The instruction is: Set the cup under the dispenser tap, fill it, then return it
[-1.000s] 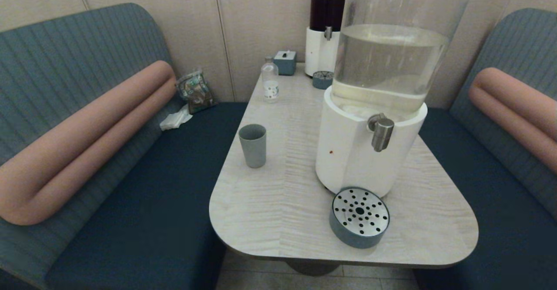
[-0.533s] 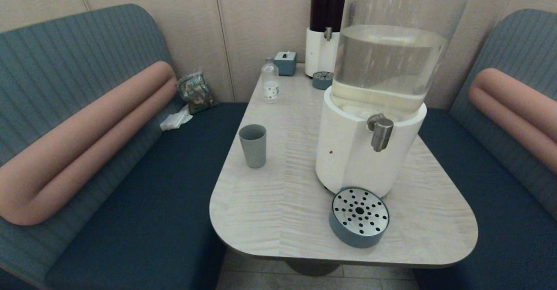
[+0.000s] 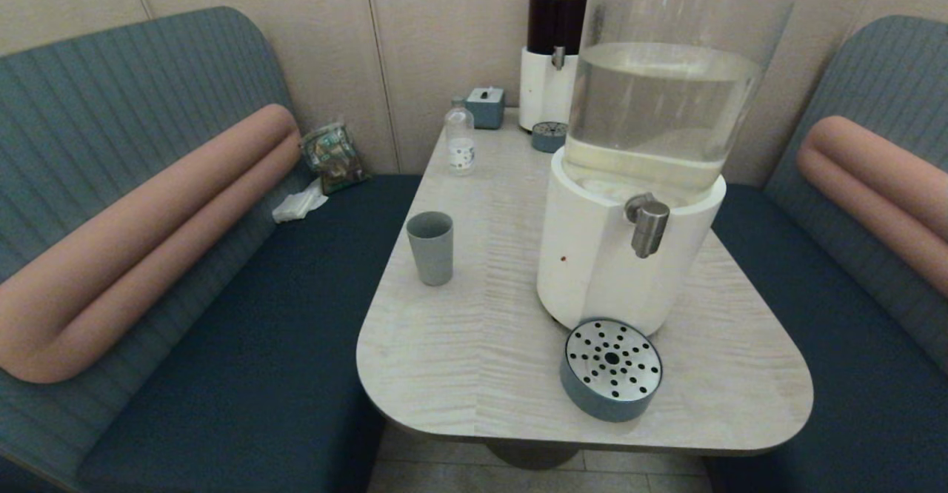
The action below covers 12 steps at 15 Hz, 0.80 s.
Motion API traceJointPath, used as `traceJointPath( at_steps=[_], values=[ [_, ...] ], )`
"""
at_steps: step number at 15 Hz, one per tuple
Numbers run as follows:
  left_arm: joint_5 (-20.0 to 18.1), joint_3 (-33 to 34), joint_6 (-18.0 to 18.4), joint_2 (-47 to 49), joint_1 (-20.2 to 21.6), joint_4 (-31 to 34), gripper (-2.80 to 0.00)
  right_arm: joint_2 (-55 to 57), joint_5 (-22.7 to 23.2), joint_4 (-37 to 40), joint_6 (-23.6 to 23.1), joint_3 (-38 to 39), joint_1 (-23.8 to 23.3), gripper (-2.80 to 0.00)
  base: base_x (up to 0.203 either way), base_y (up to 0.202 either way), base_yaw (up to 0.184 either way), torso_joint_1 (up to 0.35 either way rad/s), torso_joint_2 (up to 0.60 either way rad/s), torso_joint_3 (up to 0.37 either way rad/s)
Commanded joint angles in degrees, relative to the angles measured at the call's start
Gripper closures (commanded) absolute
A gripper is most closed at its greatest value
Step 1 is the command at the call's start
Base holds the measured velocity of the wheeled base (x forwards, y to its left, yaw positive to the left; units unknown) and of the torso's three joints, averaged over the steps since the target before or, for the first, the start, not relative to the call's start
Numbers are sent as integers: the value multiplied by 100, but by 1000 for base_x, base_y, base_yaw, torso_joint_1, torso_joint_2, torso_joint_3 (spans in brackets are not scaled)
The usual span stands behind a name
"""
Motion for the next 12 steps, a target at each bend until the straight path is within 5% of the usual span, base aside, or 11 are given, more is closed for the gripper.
traceJointPath(
  at_steps=[1,12],
  values=[
    [-44,-40,30,0,5,108,0,-9,3,5,-3,-5,1,0,0,0,0,0,0,0],
    [-15,42,-19,0,5,-161,0,-9,-150,-12,247,3,1,0,0,0,0,0,0,0]
  ],
)
